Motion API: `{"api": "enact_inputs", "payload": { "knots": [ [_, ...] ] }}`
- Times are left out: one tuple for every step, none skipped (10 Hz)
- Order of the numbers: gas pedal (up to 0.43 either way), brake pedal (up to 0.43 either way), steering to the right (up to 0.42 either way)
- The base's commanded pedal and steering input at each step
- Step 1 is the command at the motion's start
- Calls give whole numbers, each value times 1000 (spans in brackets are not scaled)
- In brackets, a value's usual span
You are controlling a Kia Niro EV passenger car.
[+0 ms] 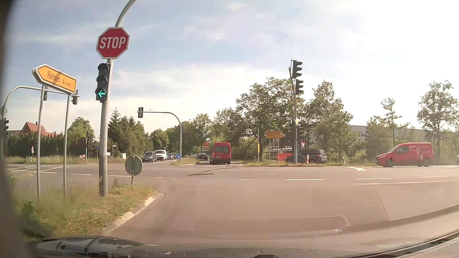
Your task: Follow the waypoints while adhering to traffic rules and regulations
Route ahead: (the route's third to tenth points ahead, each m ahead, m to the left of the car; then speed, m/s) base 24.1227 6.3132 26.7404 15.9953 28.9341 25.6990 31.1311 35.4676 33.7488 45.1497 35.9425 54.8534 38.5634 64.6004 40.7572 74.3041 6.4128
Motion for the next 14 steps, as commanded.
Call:
{"api": "enact_inputs", "payload": {
  "knots": [
    [0, 0, -13],
    [0, 0, -21],
    [0, 0, -29],
    [0, 0, -37],
    [0, 0, -46],
    [0, 0, -65],
    [0, 0, -90],
    [20, 0, -123],
    [39, 0, -147],
    [67, 0, -167],
    [87, 0, -181],
    [118, 0, -188],
    [150, 0, -197],
    [169, 0, -209]
  ]
}}
